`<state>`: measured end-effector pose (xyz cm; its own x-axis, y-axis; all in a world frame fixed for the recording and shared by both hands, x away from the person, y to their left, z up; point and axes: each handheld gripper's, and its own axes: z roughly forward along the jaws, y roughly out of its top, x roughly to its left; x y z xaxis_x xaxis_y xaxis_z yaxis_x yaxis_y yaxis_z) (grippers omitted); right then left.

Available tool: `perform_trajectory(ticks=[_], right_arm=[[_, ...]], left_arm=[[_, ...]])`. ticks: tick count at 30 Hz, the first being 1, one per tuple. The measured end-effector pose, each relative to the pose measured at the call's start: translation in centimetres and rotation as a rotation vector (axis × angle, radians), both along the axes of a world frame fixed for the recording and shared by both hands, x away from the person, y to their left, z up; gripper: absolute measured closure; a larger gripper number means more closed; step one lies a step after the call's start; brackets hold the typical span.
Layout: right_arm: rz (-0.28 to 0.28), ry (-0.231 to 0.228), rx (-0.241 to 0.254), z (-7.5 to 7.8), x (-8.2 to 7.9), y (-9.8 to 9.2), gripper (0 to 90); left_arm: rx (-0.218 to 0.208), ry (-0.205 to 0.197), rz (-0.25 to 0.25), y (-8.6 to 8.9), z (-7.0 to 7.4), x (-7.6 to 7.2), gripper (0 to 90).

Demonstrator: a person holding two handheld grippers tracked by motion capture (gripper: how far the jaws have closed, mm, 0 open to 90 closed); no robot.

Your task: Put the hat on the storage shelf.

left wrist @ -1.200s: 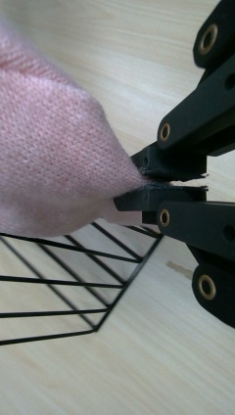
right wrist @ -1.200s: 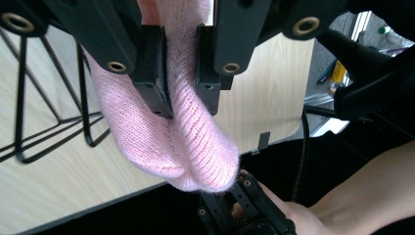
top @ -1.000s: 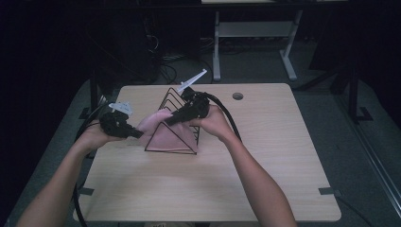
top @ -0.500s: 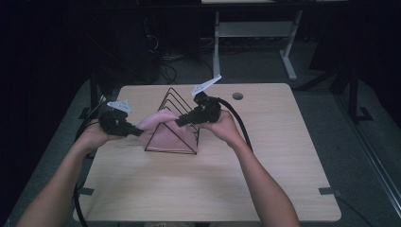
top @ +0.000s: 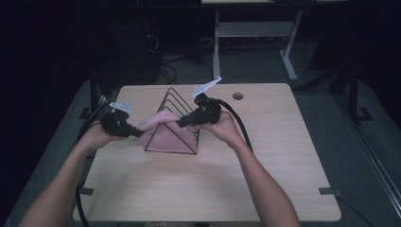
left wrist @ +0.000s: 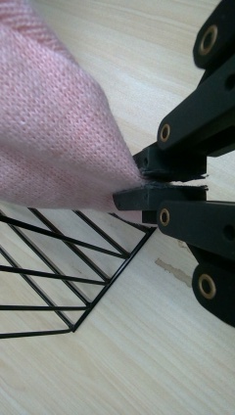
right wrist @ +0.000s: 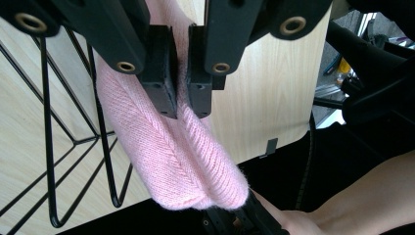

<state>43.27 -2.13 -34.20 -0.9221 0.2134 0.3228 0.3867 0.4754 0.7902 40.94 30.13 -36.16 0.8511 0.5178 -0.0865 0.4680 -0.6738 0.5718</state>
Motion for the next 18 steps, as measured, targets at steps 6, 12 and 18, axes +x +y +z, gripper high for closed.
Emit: perform_trajectory(ticks=[6, 12, 18], right_arm=[[0.001, 0.007, 0.003, -0.1, 0.0, 0.0, 81.0], [0.008, 0.009, 0.022, 0.0, -0.3, -0.6, 64.3], [-0.039, -0.005, 0.004, 0.2, -1.0, -2.1, 51.9]], left_arm=[[-0.007, 0.015, -0.014, -0.2, 0.0, -0.2, 85.4], [-0.007, -0.010, -0.016, -0.3, 0.3, -0.7, 74.3], [-0.013, -0.022, -0.020, 0.0, 0.7, -1.2, 68.3]])
